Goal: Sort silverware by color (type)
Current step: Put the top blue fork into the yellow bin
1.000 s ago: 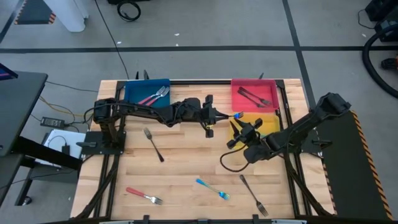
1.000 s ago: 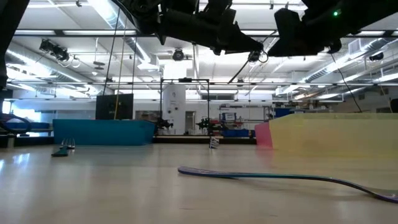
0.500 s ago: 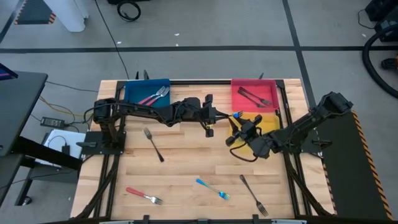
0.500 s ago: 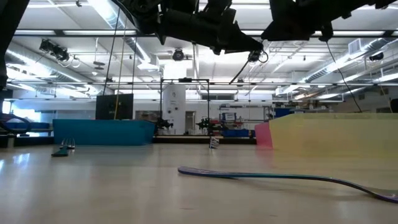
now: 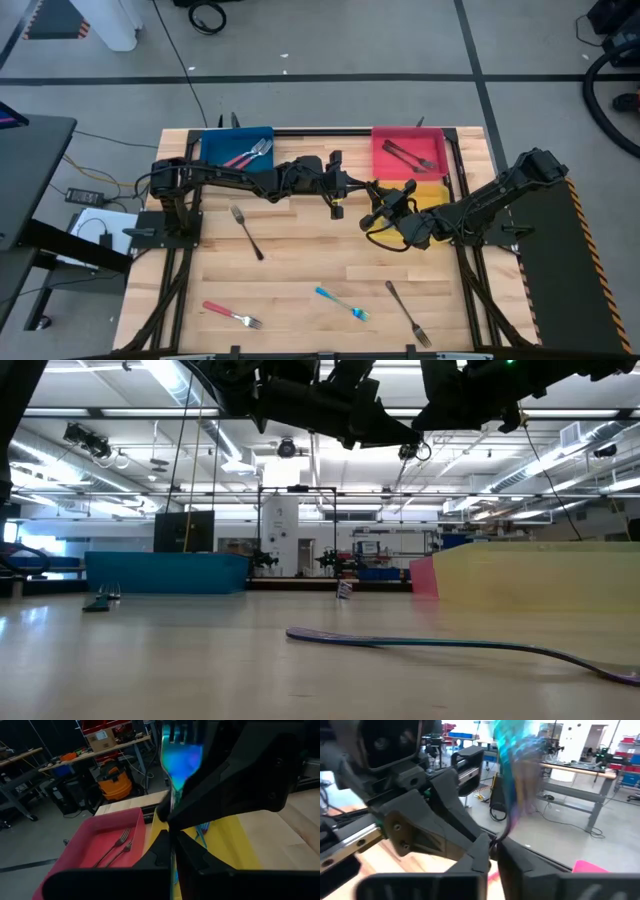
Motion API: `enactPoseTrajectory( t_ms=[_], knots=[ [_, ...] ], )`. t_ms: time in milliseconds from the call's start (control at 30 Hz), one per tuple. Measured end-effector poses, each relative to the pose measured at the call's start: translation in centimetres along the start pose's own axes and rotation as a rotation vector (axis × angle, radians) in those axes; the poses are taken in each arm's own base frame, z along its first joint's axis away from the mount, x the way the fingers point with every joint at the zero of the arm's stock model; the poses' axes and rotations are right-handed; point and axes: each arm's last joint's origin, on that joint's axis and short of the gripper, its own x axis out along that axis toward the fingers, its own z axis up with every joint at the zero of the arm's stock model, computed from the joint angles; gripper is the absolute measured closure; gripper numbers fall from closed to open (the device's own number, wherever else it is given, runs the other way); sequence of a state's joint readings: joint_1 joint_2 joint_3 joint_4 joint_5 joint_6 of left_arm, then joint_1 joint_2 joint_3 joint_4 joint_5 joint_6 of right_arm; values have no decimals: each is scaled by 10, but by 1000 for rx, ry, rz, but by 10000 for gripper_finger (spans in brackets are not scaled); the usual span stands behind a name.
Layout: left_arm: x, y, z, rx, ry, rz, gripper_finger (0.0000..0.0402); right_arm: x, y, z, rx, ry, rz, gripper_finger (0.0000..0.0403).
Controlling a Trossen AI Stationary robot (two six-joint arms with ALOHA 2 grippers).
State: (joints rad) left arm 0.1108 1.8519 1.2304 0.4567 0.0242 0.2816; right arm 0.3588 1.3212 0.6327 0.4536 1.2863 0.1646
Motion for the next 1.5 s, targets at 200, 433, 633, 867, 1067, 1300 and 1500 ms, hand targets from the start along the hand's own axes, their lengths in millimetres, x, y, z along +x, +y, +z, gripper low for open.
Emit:
enactPoseTrajectory(
  t_ms=[200, 433, 633, 867, 1067, 1300, 1500],
  knots=[
    [0, 0, -1, -2, 12, -6, 393, 0, 1, 0, -53, 2, 21, 391],
    [0, 1, -1, 30, 13, -2, 368, 0, 0, 5, -164, -17, 20, 396],
    [0, 1, -11, 90, 102, -15, 325, -11, -10, 20, -231, -35, -91, 397],
    [-6, 0, -23, 97, 275, 6, 289, -39, -21, 37, -323, -38, -126, 398],
    [-20, -1, -28, 76, 456, -18, 288, -62, -29, 48, -279, -55, -57, 398],
    [-36, -5, -40, 18, 670, -64, 288, -76, -28, 49, -266, -68, 6, 398],
    [-43, -6, -43, -13, 739, -69, 288, -76, -28, 50, -261, -68, 7, 398]
  ],
)
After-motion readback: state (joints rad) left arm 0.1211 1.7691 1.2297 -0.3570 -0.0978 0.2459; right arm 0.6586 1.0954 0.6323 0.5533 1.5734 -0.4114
